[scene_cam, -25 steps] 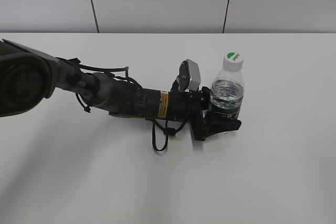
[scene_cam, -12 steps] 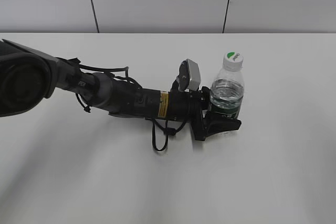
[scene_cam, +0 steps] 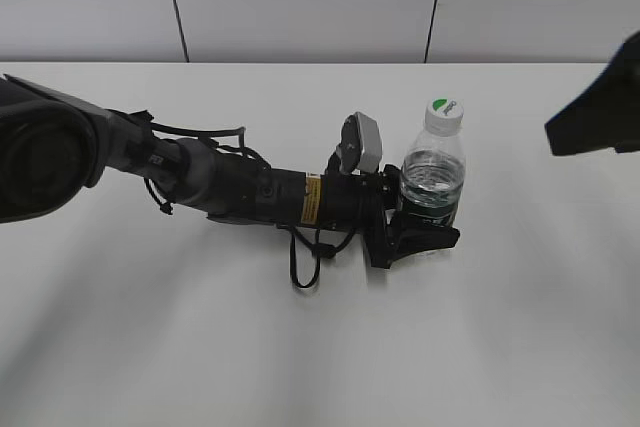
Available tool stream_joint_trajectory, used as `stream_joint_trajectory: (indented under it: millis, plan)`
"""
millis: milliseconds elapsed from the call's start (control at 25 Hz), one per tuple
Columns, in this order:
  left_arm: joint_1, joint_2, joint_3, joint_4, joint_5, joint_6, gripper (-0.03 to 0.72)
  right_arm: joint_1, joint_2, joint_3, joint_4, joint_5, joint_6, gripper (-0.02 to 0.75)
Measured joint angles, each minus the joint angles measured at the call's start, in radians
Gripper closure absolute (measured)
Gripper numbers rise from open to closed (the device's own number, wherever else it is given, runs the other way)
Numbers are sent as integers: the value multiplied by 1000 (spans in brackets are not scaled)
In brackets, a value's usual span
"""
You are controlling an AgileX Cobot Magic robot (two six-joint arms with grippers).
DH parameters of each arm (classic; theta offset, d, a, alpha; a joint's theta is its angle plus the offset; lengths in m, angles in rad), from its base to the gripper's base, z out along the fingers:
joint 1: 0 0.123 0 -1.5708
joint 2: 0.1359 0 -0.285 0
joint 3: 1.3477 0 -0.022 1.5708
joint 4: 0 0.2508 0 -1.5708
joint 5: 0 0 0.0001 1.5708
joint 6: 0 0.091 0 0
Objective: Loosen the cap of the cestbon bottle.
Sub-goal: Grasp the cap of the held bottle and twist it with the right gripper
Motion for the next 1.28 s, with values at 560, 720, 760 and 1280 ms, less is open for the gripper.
stream_joint_trajectory:
  millis: [560, 720, 760, 1280]
  plan:
    - [0, 0, 0, 0, 0, 0, 184, 159, 415, -421, -110, 181, 105, 216]
    - [0, 0, 0, 0, 1, 0, 184, 173, 501, -497, -135, 209, 139, 216]
    - [0, 0, 0, 0, 1, 0, 184, 173, 517, -511, -143, 210, 149, 216]
    - [0, 0, 0, 0, 2, 0, 184, 173, 587, -550, -174, 215, 109, 216]
